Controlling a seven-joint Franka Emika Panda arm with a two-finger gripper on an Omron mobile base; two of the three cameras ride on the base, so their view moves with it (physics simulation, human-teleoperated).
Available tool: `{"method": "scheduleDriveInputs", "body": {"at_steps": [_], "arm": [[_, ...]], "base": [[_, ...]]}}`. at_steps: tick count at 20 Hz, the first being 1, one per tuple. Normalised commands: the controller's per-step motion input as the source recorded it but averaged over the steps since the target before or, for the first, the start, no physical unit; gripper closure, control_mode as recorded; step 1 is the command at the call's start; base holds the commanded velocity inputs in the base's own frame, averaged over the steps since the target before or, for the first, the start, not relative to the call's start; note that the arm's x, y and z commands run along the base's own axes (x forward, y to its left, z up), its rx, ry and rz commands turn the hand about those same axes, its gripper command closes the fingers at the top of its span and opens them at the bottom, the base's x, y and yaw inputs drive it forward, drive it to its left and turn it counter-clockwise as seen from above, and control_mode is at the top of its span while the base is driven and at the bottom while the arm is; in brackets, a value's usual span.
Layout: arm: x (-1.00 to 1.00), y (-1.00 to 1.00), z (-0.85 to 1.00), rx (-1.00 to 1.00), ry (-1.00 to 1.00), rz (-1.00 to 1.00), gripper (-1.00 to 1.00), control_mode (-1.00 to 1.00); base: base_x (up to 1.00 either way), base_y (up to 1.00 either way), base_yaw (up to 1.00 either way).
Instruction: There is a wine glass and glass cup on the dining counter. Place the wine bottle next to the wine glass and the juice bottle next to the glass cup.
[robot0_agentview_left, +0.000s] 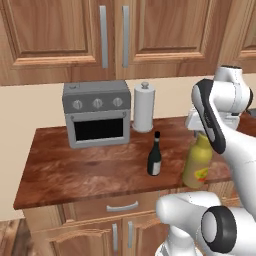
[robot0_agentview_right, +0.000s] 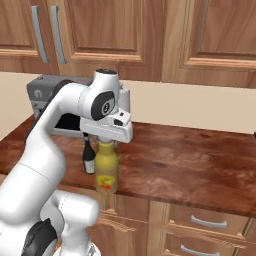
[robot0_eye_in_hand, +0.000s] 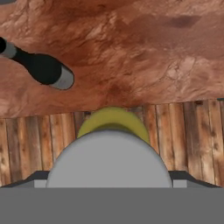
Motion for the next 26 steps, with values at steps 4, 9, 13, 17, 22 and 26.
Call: {"method": "scheduleDriveInputs", "body": {"at_steps": [4,9,13,17,22,26], "arm": [[0.00,0.00,0.00,0.00,0.00,0.00,1.00,1.00],[0.00,0.00,0.00,0.00,0.00,0.00,1.00,1.00],[0.00,0.00,0.00,0.00,0.00,0.00,1.00,1.00],[0.00,0.00,0.00,0.00,0.00,0.00,1.00,1.00],[0.00,0.00,0.00,0.00,0.00,0.00,1.00,1.00],[0.00,0.00,0.00,0.00,0.00,0.00,1.00,1.00]], "base": [[-0.60,0.00,0.30],[-0.37,-0.05,0.83],[-0.11,-0.03,1.00],[-0.05,0.00,1.00],[-0.02,0.00,1.00],[-0.03,0.00,1.00]]}}
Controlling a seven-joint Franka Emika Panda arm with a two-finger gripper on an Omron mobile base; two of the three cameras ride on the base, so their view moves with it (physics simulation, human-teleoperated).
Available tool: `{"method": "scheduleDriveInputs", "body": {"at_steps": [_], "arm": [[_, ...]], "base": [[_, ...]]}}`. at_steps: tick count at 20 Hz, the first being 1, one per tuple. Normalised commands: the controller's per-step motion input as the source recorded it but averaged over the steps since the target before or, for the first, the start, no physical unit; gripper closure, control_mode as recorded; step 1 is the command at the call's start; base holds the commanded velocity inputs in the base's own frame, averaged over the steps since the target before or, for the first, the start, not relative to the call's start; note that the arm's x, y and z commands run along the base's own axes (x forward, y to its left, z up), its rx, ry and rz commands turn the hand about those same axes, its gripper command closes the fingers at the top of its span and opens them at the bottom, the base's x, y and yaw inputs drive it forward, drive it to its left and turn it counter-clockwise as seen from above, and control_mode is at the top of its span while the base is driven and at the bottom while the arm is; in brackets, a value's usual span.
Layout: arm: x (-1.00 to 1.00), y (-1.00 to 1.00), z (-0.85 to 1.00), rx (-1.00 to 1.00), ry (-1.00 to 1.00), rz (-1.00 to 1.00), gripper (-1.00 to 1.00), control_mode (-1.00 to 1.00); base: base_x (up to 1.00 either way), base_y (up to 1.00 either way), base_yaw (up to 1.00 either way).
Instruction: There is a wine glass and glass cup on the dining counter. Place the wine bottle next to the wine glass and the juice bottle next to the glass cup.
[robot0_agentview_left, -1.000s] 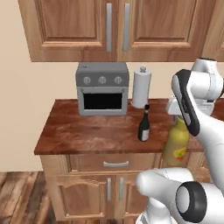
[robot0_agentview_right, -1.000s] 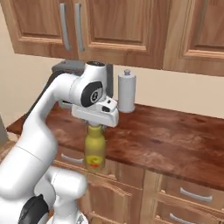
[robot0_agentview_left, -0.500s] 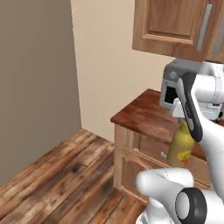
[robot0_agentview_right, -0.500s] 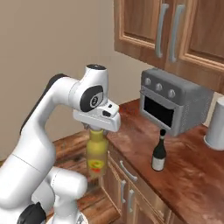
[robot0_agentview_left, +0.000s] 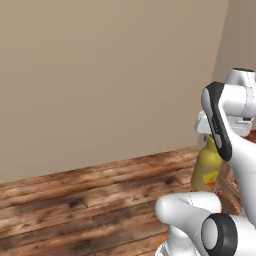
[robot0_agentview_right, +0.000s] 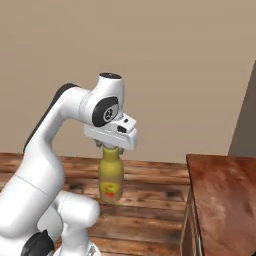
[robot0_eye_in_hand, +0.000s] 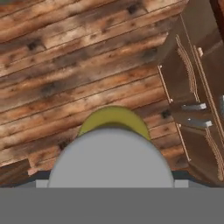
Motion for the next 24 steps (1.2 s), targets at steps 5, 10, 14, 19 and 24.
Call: {"method": "scheduleDriveInputs", "body": {"at_steps": [5,10,14,19,24], "arm": [[0.00,0.00,0.00,0.00,0.00,0.00,1.00,1.00],[0.00,0.00,0.00,0.00,0.00,0.00,1.00,1.00],[0.00,0.00,0.00,0.00,0.00,0.00,1.00,1.00],[0.00,0.00,0.00,0.00,0.00,0.00,1.00,1.00],[0.00,0.00,0.00,0.00,0.00,0.00,1.00,1.00]], "base": [[-0.03,0.00,1.00],[-0.01,0.00,1.00],[0.00,0.00,1.00],[0.04,0.00,1.00],[0.24,-0.08,0.89]]}}
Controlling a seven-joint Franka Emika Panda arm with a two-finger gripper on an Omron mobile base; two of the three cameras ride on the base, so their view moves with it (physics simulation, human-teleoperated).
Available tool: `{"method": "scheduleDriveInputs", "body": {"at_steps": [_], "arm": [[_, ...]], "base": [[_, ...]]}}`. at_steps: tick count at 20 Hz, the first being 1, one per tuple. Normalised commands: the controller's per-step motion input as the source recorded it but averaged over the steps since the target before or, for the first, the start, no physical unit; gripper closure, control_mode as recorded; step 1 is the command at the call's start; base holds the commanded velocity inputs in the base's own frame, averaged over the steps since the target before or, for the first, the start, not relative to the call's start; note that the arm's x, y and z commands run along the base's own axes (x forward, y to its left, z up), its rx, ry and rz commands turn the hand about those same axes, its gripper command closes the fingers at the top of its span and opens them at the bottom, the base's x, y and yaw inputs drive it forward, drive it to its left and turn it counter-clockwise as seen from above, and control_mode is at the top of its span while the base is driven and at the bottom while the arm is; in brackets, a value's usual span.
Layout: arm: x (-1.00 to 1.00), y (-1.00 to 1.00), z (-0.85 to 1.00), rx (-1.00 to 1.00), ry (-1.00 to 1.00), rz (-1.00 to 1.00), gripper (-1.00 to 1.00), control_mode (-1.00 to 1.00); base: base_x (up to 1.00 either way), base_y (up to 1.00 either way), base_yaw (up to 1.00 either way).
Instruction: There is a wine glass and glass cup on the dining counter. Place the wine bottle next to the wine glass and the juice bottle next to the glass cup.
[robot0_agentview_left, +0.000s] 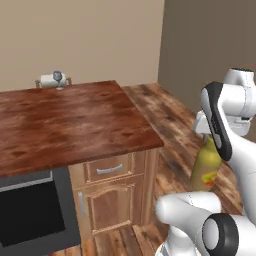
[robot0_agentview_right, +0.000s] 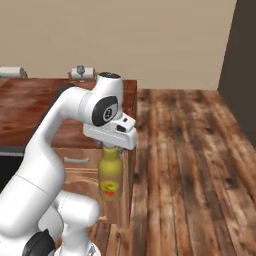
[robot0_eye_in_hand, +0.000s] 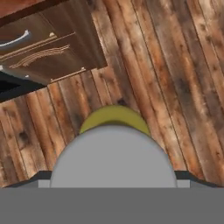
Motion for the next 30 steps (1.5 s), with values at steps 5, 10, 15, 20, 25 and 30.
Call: {"method": "scheduleDriveInputs", "body": {"at_steps": [5,10,15,20,25,30], "arm": [[0.00,0.00,0.00,0.00,0.00,0.00,1.00,1.00],[0.00,0.00,0.00,0.00,0.00,0.00,1.00,1.00],[0.00,0.00,0.00,0.00,0.00,0.00,1.00,1.00],[0.00,0.00,0.00,0.00,0.00,0.00,1.00,1.00],[0.00,0.00,0.00,0.00,0.00,0.00,1.00,1.00],[0.00,0.00,0.00,0.00,0.00,0.00,1.00,1.00]], "base": [[0.41,-0.25,0.59],[0.57,-0.39,0.31],[0.56,-0.41,0.28],[0.43,-0.52,0.20],[0.17,-0.69,0.11],[0.09,-0.72,0.10]]}}
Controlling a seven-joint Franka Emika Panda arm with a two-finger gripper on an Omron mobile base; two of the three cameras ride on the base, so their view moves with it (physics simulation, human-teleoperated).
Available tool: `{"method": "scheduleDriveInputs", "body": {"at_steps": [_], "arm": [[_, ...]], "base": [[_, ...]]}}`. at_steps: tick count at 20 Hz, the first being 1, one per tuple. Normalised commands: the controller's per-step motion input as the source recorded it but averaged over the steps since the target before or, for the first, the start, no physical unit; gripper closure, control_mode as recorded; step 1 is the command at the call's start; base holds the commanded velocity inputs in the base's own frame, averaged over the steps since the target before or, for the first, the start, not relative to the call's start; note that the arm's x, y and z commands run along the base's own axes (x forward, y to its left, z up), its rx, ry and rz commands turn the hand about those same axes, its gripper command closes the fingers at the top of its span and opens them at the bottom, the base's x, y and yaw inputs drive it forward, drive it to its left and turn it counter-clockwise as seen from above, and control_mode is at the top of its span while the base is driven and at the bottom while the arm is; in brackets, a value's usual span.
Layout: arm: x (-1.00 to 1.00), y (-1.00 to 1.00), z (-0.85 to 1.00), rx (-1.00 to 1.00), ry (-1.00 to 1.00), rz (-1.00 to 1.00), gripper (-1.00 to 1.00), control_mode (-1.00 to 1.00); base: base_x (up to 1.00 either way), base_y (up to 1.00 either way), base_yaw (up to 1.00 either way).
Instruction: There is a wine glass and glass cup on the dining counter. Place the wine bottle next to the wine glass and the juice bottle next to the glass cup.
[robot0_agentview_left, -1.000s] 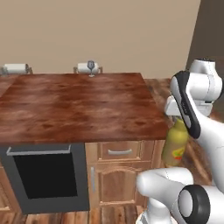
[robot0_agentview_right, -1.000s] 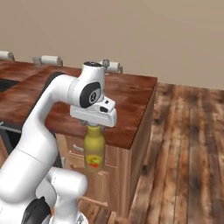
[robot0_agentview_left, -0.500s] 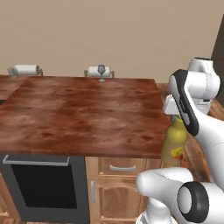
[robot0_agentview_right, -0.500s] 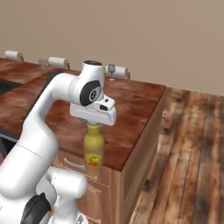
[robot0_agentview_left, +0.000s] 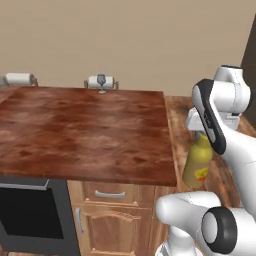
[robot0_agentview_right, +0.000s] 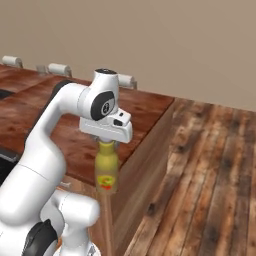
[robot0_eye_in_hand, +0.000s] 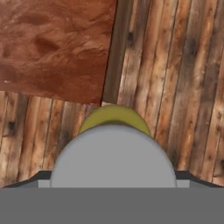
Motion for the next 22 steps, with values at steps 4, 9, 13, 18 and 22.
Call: {"method": "scheduleDriveInputs", "body": {"at_steps": [4,9,13,18,22], "arm": [[0.00,0.00,0.00,0.00,0.00,0.00,1.00,1.00],[0.00,0.00,0.00,0.00,0.00,0.00,1.00,1.00],[0.00,0.00,0.00,0.00,0.00,0.00,1.00,1.00],[0.00,0.00,0.00,0.00,0.00,0.00,1.00,1.00],[0.00,0.00,0.00,0.00,0.00,0.00,1.00,1.00]], "base": [[0.17,-0.70,0.11],[0.26,-0.61,0.20],[0.32,-0.58,0.20],[0.43,-0.54,0.20],[0.45,-0.55,0.17]]}}
